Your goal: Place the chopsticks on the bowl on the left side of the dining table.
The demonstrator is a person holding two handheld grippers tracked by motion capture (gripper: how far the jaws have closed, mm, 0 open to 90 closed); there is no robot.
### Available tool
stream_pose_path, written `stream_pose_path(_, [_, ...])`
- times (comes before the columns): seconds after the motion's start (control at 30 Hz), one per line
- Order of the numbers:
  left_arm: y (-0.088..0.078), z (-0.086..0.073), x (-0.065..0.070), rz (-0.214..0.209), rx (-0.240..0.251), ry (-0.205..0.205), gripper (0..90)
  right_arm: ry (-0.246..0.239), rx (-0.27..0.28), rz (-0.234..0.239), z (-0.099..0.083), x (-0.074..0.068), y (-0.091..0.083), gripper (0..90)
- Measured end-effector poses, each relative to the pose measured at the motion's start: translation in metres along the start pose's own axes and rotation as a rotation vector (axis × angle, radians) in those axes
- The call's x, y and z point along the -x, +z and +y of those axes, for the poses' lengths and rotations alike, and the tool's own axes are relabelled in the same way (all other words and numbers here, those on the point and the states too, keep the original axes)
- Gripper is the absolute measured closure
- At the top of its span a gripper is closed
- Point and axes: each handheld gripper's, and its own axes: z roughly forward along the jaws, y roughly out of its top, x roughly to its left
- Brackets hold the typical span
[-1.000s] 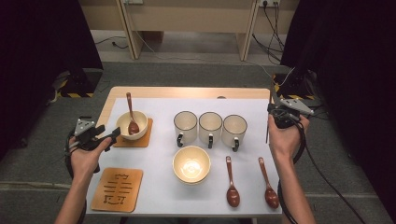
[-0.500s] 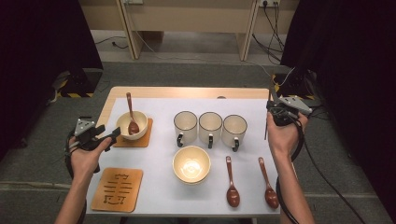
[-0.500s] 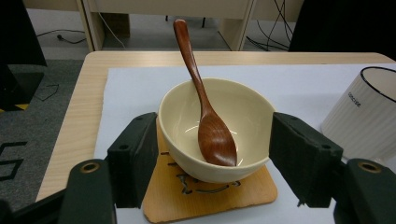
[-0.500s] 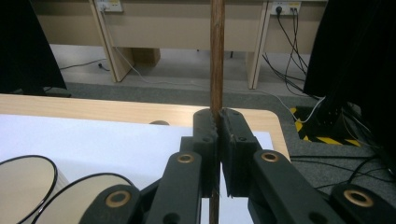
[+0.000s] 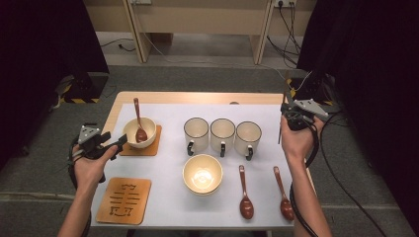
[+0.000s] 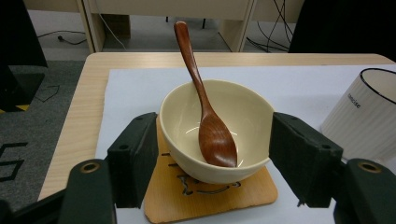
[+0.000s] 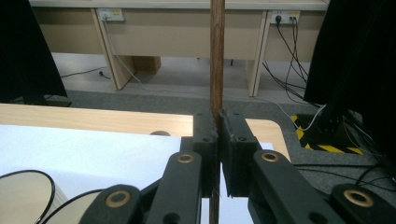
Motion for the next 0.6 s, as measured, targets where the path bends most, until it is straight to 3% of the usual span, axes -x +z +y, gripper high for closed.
stream_pose_path(0.6, [-0.0004, 0.0002, -0.0003, 0.0, 0.002, -0.001, 32.2, -0.01, 0.028, 0.002, 0.0042, -0.0047, 0.0104, 85.4])
